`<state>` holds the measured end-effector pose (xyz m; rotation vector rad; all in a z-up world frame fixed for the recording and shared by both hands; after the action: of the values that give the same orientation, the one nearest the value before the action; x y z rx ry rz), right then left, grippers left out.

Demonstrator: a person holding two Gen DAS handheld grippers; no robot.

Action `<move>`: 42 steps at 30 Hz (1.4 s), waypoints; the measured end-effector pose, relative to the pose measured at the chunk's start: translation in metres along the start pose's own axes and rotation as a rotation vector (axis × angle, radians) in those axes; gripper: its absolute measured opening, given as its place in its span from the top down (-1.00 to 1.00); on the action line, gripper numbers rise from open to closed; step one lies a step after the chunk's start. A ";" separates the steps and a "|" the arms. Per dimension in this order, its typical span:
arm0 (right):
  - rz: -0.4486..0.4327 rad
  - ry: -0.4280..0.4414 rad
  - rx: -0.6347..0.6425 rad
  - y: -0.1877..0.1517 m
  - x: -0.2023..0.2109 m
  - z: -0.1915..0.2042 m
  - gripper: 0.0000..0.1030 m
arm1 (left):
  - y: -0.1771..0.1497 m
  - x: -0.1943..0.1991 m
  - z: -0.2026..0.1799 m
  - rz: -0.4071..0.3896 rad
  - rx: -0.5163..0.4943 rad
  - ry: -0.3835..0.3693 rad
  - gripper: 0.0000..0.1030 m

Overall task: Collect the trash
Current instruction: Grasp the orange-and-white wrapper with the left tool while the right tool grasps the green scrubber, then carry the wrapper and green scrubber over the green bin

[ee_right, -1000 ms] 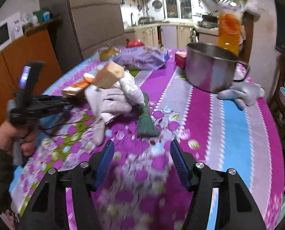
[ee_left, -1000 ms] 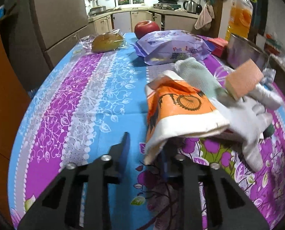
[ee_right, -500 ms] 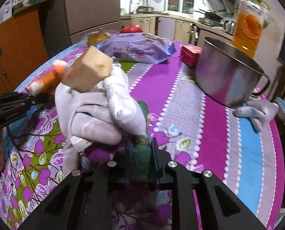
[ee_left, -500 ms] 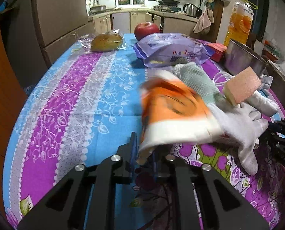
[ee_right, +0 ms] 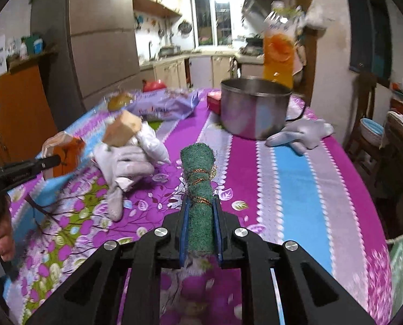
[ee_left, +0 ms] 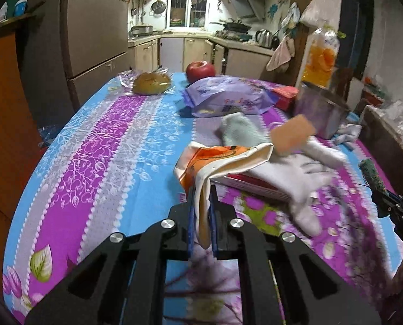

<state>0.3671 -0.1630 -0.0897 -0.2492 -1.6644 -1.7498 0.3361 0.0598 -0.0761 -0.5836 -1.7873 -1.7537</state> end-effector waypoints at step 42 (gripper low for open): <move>-0.340 -0.286 -0.050 -0.030 0.270 -0.089 0.68 | -0.031 0.168 -0.272 -0.093 -0.045 -0.447 0.85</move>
<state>0.1782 -0.3423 0.0287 -0.2617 -1.9586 -2.0871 0.2149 -0.2257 0.0076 -0.9878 -2.1020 -1.8335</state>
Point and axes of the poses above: each gripper's, at about its wrist camera, not at the fingertips, and x roughly against the way its jaws point, z to its left, y to its top, the point moved 7 cm from there along -x, roughly the way its jaws point, and after that the axes turned 8 degrees about y, right-handed, at the moved point
